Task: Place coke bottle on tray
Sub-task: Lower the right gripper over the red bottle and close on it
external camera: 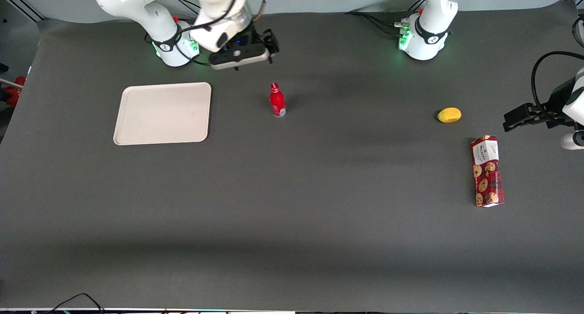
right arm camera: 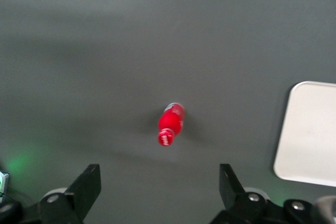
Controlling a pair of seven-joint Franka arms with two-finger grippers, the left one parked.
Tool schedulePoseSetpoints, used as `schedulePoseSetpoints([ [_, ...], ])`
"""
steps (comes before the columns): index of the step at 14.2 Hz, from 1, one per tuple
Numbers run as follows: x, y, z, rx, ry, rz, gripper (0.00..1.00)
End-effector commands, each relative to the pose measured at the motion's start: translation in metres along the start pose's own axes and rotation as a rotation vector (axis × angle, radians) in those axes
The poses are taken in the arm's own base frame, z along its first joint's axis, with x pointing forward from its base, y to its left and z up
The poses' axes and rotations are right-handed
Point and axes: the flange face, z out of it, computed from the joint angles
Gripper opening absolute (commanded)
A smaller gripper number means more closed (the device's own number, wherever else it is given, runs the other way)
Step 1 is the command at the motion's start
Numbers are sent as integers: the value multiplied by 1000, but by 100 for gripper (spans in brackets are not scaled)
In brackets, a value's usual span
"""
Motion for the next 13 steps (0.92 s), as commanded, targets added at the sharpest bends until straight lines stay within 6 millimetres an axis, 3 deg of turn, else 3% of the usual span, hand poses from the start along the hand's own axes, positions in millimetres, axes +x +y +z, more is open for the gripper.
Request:
schedulePoseSetpoints([
  [1, -2, -16, 48, -4, -26, 25, 100],
  [4, -31, -27, 109, 21, 11, 1, 100],
  [6, -46, -28, 137, 17, 31, -13, 100],
  [9, -64, -14, 167, -34, 71, -70, 100],
  [13, -69, -2, 194, -50, 111, -117, 100],
])
